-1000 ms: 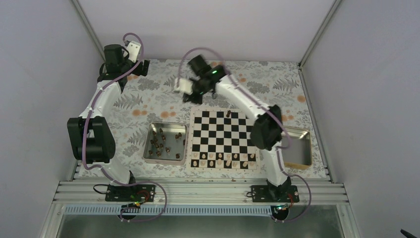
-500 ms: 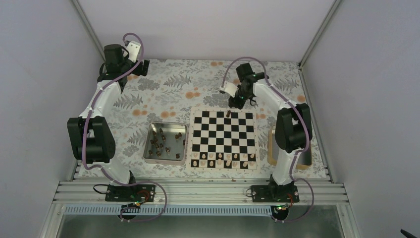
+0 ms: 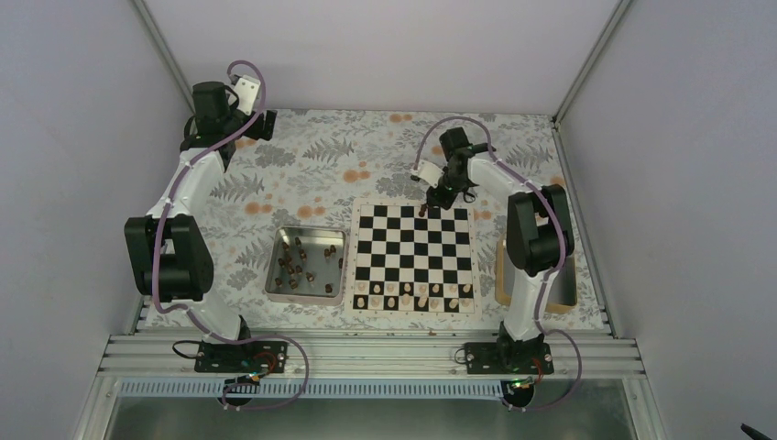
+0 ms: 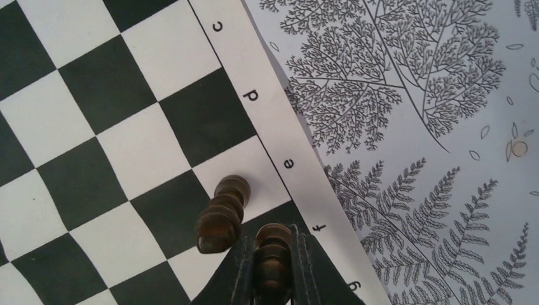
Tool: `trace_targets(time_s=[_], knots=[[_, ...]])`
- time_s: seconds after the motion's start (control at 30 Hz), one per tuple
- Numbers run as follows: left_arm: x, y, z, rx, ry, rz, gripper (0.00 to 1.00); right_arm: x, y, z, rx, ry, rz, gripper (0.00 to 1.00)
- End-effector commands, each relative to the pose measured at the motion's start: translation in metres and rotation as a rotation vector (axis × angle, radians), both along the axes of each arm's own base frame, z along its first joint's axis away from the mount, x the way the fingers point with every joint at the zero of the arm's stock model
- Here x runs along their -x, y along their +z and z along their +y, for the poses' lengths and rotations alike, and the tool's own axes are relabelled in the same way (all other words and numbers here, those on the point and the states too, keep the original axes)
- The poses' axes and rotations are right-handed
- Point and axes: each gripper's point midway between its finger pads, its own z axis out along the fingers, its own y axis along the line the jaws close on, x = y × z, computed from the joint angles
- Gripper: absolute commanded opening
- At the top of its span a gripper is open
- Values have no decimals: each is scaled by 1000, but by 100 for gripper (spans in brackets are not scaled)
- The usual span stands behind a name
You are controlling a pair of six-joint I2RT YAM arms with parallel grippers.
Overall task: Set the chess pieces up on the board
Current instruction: Place the chess piece on the chessboard.
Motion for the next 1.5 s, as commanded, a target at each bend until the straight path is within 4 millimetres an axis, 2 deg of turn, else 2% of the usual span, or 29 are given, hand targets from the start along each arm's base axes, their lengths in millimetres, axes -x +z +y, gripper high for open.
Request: trace_targets(time_s=[0.0,0.1,0.27,0.5,0.83,1.47], knots=[[-7,7,4,-12,8,-19,100,-6,7,-9,-20,-31,-18,5],[-8,7,3,-10,3,-18,100,-6,12,-15,-26,-41,-19,5],[-10,4,1,-6,-5,-12,100,-5,4,-29,-5,-66,7,5],[-10,5,0,-7,-8,-13,100,2,0,-24,-50,-51,38,5],[-11,1,-1,-8,-12,-4,100,8,-19,-17,-85,-39,87,5],[-10,-2,-1,-11,-13,0,100,9,-36,-19,-70,-41,123,5]])
